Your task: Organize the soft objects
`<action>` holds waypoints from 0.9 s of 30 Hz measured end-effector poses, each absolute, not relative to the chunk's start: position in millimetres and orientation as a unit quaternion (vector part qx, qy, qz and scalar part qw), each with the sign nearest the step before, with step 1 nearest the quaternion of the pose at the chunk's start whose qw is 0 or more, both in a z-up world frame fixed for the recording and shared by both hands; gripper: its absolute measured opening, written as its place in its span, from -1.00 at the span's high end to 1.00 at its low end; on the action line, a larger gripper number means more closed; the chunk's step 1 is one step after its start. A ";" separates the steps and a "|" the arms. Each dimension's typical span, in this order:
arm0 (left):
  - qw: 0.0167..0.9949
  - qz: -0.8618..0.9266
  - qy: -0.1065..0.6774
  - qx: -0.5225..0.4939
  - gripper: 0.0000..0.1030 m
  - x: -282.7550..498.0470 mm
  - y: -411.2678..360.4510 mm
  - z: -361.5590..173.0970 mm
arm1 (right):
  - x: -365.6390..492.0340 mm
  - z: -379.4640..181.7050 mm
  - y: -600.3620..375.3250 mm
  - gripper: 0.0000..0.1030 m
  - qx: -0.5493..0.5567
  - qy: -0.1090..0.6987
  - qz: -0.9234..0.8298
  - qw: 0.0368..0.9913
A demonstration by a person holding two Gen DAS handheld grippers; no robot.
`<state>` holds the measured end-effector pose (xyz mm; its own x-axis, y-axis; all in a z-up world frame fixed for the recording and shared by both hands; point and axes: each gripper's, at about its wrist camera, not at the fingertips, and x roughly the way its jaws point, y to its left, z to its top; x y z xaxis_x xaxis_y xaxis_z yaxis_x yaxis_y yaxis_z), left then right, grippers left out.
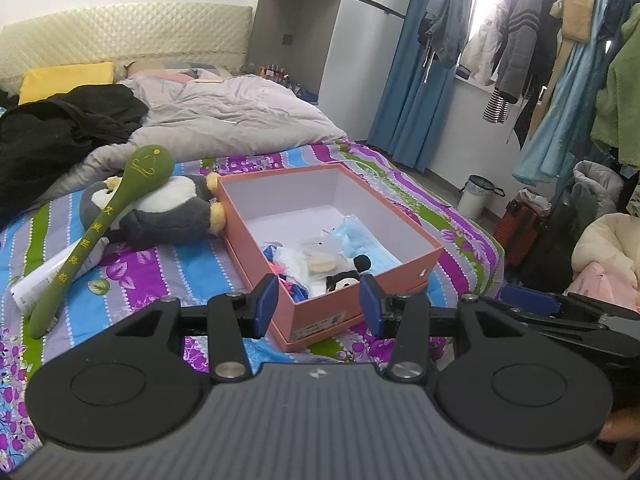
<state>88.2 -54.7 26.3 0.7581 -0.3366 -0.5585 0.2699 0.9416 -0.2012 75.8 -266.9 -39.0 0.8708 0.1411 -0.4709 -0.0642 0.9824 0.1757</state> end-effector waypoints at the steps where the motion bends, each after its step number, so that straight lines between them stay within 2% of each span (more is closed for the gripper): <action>1: 0.936 -0.162 0.307 -0.055 0.02 87.9 -54.6 26.4 | 75.6 -39.2 -266.5 -0.29 0.075 0.248 0.052 0.964; 18: 0.934 -0.156 0.316 -0.062 0.01 87.5 -54.2 20.4 | 73.7 -38.6 -262.7 -0.27 0.069 0.243 0.053 0.966; 22: 0.934 -0.154 0.316 -0.064 -0.09 87.6 -53.6 19.8 | 74.4 -37.7 -262.7 -0.28 0.065 0.241 0.049 0.967; 24: 0.934 -0.153 0.316 -0.064 -0.24 87.6 -53.4 19.6 | 76.4 -38.1 -263.3 -0.29 0.061 0.243 0.044 0.967; 26: 0.934 -0.150 0.318 -0.066 -0.39 88.2 -52.2 19.2 | 78.6 -38.3 -264.3 -0.41 0.060 0.244 0.036 0.967; 27: 0.934 -0.150 0.318 -0.068 -0.48 87.8 -51.8 19.2 | 78.7 -38.3 -266.3 -0.67 0.063 0.242 0.034 0.968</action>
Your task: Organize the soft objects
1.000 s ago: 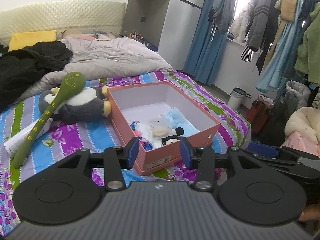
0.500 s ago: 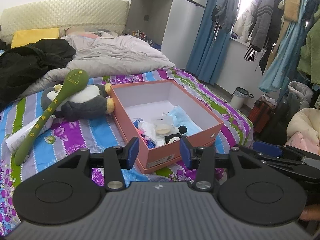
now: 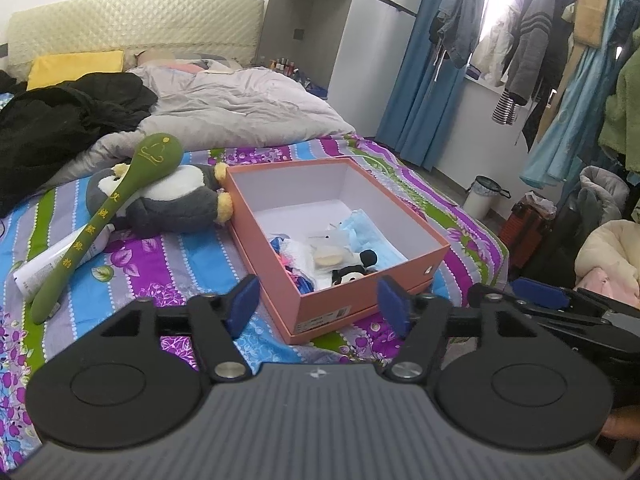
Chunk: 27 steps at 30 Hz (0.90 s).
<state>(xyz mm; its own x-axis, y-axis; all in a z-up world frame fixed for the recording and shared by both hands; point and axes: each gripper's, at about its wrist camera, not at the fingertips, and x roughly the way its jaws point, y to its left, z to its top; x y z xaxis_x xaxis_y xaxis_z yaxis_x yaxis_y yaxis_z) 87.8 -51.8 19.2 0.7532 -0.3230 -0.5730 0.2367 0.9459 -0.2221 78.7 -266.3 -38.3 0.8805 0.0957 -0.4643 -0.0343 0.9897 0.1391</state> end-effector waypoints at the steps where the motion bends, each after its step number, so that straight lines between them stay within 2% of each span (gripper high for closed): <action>1: 0.934 -0.152 0.318 -0.068 -0.53 87.6 -51.9 19.2 | 78.1 -38.4 -267.7 -0.82 0.066 0.240 0.034 0.968; 5: 0.936 -0.153 0.312 -0.055 -0.79 85.8 -54.4 21.4 | 78.9 -38.7 -271.5 -0.84 0.069 0.236 0.022 0.969; 6: 0.937 -0.153 0.310 -0.053 -0.85 85.7 -54.9 21.7 | 79.1 -38.9 -272.1 -1.00 0.070 0.236 0.020 0.969; 9: 0.939 -0.148 0.308 -0.049 -0.92 84.3 -54.9 22.0 | 79.2 -39.4 -272.1 -1.00 0.071 0.234 0.021 0.969; 27: 0.940 -0.120 0.317 -0.040 -1.00 87.0 -53.7 22.1 | 82.1 -43.6 -267.2 -1.00 0.069 0.245 0.024 0.967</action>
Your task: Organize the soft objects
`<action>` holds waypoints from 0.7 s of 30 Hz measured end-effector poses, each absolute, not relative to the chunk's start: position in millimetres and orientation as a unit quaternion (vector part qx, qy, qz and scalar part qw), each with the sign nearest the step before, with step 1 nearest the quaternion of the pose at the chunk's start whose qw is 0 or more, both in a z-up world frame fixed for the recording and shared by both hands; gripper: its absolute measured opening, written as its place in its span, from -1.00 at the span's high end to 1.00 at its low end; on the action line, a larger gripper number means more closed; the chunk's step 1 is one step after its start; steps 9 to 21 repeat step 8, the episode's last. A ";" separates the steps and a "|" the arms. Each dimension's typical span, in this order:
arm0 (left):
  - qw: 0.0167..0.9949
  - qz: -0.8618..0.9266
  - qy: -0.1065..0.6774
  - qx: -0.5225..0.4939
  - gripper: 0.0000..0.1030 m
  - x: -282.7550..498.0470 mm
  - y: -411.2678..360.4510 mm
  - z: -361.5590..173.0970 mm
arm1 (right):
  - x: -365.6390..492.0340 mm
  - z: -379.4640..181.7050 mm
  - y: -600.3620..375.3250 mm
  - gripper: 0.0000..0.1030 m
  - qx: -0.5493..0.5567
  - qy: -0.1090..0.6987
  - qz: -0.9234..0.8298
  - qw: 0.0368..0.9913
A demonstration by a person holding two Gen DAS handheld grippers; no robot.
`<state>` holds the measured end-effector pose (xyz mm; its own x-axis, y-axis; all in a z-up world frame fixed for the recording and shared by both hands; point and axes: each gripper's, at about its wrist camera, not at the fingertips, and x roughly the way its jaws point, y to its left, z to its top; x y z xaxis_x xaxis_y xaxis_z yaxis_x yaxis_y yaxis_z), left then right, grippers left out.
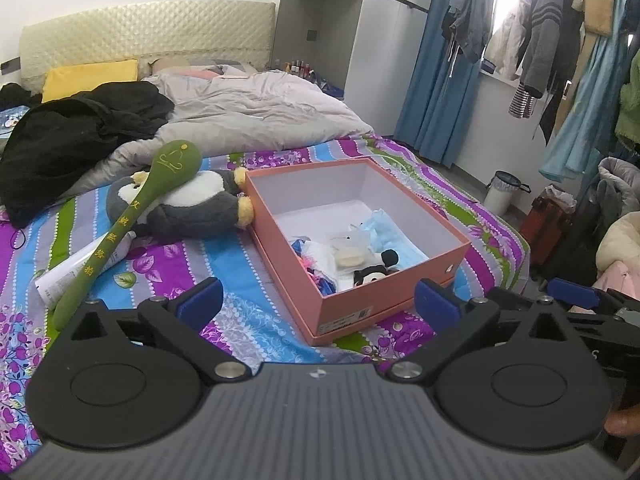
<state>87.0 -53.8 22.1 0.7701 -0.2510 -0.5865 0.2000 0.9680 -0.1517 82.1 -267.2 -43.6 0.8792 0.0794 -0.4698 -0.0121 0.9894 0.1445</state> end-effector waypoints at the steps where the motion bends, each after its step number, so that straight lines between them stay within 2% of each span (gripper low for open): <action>1: 0.940 -0.119 0.317 -0.040 -1.00 87.1 -53.8 22.1 | 82.2 -43.5 -267.0 -1.00 0.069 0.245 0.024 0.967; 21: 0.940 -0.121 0.317 -0.039 -1.00 87.1 -53.7 20.9 | 83.2 -44.8 -267.2 -1.00 0.071 0.248 0.025 0.966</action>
